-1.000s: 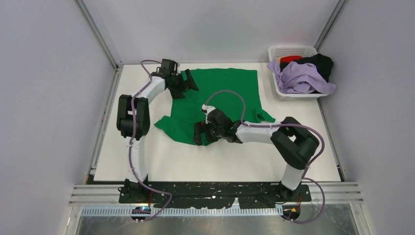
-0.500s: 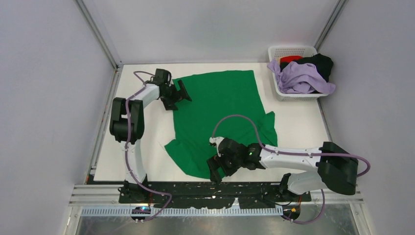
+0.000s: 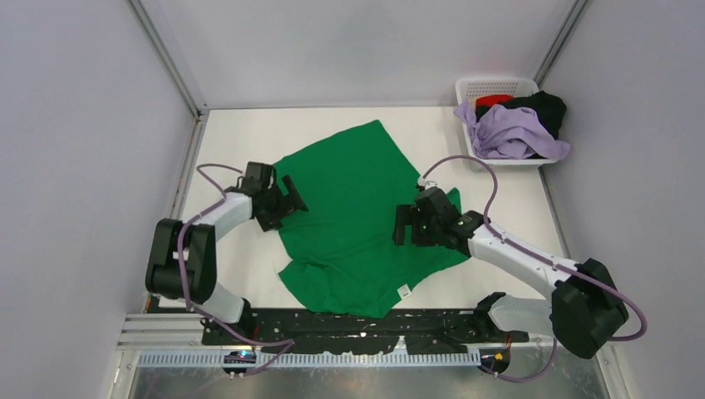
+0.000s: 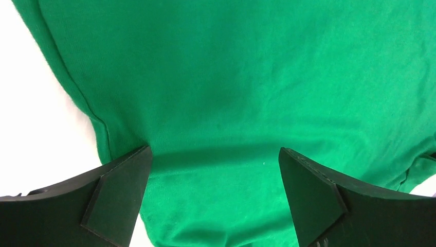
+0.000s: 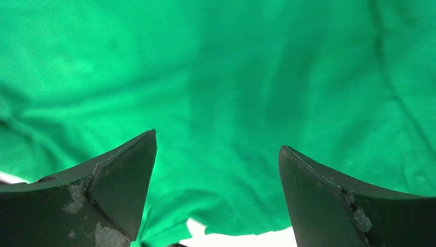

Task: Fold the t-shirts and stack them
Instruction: Flatten out the tshirt

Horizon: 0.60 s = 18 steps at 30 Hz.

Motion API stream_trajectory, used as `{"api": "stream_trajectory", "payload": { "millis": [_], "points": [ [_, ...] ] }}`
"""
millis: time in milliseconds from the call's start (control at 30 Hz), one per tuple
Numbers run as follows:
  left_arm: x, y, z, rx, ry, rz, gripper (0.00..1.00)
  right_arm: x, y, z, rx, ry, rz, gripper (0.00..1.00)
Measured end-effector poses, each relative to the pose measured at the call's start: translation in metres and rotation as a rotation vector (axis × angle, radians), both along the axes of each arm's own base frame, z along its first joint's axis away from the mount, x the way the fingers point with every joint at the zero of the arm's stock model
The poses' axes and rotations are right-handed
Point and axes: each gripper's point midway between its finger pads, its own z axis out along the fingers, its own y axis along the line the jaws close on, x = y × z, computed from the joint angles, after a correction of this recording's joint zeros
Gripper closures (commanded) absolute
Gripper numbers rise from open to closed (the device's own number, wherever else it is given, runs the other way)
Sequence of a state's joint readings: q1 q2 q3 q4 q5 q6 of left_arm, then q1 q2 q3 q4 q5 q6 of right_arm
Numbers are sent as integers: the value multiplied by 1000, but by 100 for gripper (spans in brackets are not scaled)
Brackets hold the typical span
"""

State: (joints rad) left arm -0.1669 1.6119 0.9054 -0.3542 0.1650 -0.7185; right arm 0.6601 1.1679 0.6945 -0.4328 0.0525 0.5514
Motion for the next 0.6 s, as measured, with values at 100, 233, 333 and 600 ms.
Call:
{"api": "stream_trajectory", "payload": {
  "millis": [100, 233, 333, 600],
  "points": [
    [-34, 9, -1, -10, -30, 67, 0, 17, -20, -23, -76, 40, -86, 5],
    [-73, 14, 0, -25, -88, 119, 0, 40, -25, -49, -177, 94, -127, 5],
    [-99, 15, 1, -24, -131, 120, 0, 59, -14, -57, -187, 107, -128, 5],
    [-126, 15, 0, -32, -187, 95, 0, 132, 42, -52, -121, 71, -95, 5]
  ]
}}
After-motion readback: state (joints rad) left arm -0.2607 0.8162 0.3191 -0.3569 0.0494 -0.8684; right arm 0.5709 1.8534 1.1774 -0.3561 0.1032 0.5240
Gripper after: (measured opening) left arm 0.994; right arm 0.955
